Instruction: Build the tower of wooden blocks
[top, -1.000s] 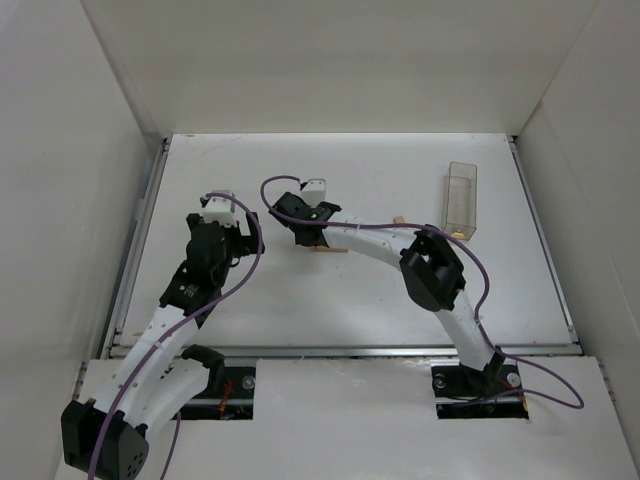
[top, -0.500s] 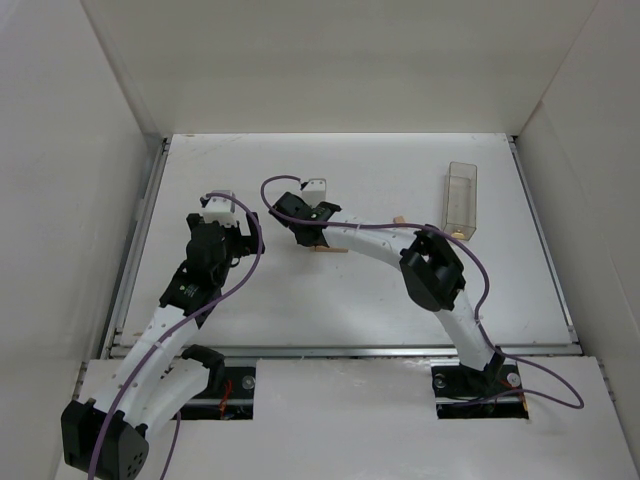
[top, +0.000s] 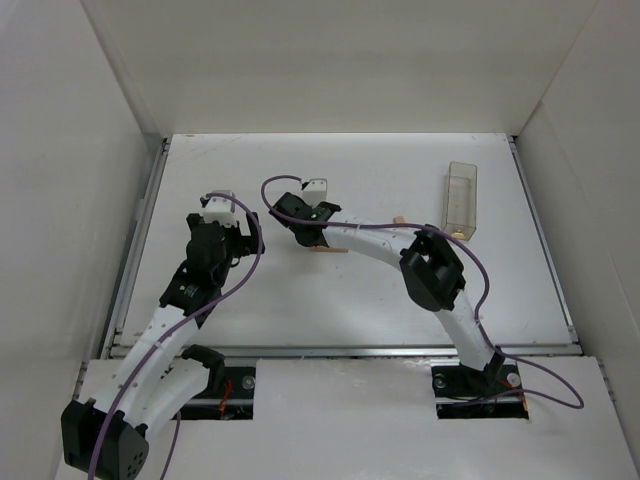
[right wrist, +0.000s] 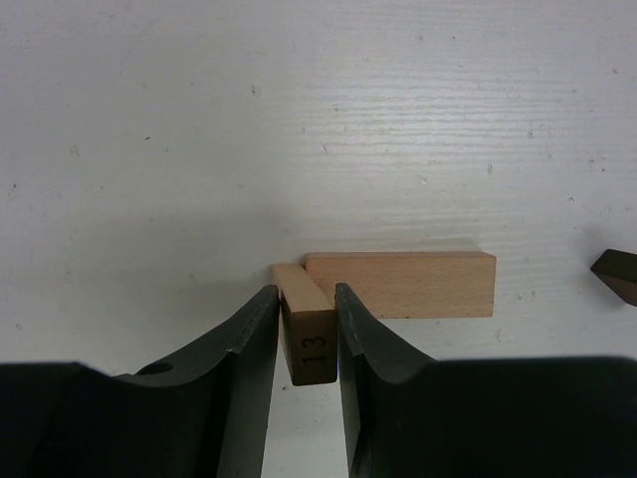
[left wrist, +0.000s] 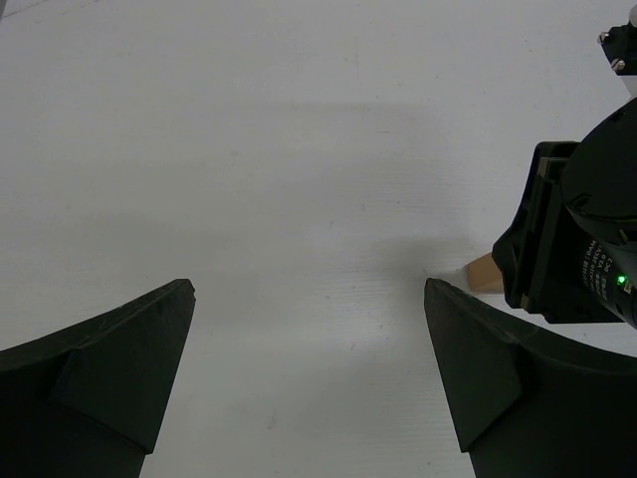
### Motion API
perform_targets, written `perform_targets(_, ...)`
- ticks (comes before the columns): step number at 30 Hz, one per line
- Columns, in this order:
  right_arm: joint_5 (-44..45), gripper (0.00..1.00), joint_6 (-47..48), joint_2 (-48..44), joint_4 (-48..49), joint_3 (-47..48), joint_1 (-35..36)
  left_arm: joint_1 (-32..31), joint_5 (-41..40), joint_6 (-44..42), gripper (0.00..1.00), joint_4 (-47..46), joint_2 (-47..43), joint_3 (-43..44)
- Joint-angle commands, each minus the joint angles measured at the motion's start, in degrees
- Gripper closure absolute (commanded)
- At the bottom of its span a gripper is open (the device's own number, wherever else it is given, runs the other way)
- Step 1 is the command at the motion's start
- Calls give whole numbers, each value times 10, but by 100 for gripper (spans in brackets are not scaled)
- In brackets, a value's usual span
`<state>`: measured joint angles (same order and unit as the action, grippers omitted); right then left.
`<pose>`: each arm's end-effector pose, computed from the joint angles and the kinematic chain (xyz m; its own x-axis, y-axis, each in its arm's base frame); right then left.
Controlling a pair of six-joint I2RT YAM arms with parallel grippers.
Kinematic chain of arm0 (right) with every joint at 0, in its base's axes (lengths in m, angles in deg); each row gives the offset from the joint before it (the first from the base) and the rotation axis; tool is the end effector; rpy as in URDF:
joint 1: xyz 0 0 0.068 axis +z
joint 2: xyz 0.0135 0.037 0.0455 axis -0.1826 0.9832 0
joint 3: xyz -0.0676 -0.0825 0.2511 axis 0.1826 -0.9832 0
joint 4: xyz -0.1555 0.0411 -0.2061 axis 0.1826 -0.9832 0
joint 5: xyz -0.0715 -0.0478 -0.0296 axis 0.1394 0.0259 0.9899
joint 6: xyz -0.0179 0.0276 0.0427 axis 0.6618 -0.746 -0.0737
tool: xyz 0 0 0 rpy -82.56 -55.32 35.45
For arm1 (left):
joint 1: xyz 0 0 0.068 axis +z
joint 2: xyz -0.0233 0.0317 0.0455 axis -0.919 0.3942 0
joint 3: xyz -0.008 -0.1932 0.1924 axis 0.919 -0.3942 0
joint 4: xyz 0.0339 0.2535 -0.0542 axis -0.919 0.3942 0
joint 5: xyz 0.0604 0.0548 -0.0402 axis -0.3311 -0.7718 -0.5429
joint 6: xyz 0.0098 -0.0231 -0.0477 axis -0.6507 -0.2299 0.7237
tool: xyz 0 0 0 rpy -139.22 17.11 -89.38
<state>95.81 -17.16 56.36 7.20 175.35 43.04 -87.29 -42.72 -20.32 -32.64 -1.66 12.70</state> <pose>0.3040 0.3757 0.2028 -0.7053 -0.0121 -0.7088 0.0319 0.9983 -0.0488 0.1833 -0.0606 0.2900 -0.1798 -0.0475 -0.9826 0.1280 0.9892 -0.0713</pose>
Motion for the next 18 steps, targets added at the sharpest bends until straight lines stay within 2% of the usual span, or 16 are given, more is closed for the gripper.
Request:
perform_targets(1, 6, 65, -1, -6, -2, 27, -2, -2, 3, 6, 0, -21, -12, -7)
perform_targets(7, 6, 65, 4, -6, -2, 32, -2, -2, 8, 6, 0, -26, -12, -7)
perform_targets(11, 1, 59, 15, -6, 3, 32, -2, -2, 8, 6, 0, -26, -12, -7)
perform_targets(18, 1, 59, 15, -6, 3, 32, -2, -2, 8, 6, 0, -26, -12, -12)
